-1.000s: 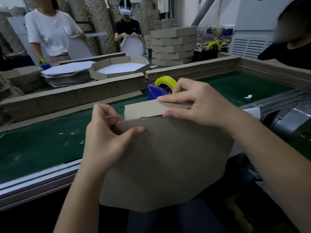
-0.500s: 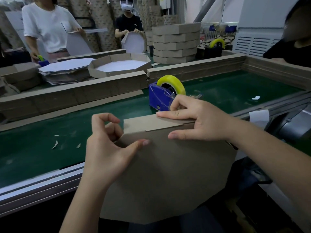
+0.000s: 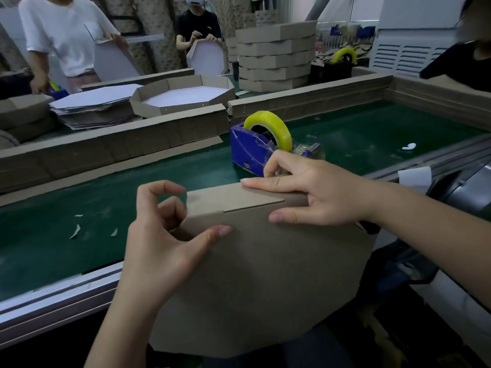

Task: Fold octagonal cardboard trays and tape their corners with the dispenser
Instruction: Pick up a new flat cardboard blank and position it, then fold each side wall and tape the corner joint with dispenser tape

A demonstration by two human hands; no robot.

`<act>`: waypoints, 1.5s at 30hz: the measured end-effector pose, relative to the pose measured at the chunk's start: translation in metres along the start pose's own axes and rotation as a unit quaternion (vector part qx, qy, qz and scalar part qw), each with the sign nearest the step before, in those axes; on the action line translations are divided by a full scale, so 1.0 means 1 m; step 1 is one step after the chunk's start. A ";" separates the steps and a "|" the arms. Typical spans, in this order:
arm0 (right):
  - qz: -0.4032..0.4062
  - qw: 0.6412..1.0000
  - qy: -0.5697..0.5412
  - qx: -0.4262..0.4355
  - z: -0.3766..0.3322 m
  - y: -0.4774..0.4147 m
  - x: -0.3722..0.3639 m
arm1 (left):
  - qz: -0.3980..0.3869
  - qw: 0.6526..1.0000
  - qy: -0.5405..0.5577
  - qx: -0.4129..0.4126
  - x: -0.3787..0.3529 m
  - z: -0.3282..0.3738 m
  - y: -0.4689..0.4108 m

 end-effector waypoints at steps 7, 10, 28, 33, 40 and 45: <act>-0.003 0.999 -0.037 0.025 -0.001 0.002 -0.004 | -0.100 0.934 -0.300 -0.165 0.000 0.028 -0.005; 0.005 0.999 -0.048 0.017 0.000 0.003 -0.005 | -0.201 0.902 -0.339 -0.174 -0.009 0.043 -0.017; 0.270 0.887 -0.112 -0.358 0.096 -0.009 0.015 | -0.233 0.892 -0.353 -0.160 -0.030 0.038 -0.027; 0.130 0.855 -0.221 -0.451 0.121 -0.013 0.018 | -0.228 0.902 -0.335 -0.148 -0.029 0.036 -0.026; 0.173 0.767 -0.461 -0.411 0.116 -0.010 0.026 | -0.225 0.902 -0.336 -0.150 -0.029 0.035 -0.026; 0.252 0.727 -0.487 -0.414 0.110 -0.010 0.020 | -0.222 0.900 -0.342 -0.155 -0.031 0.037 -0.025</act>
Point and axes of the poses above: each hand's wrist, its own y-axis away from the middle knuckle, its own x-axis out of the back of the hand, z = x × y, the point moved 2 cm from there along -y, towards the middle knuckle
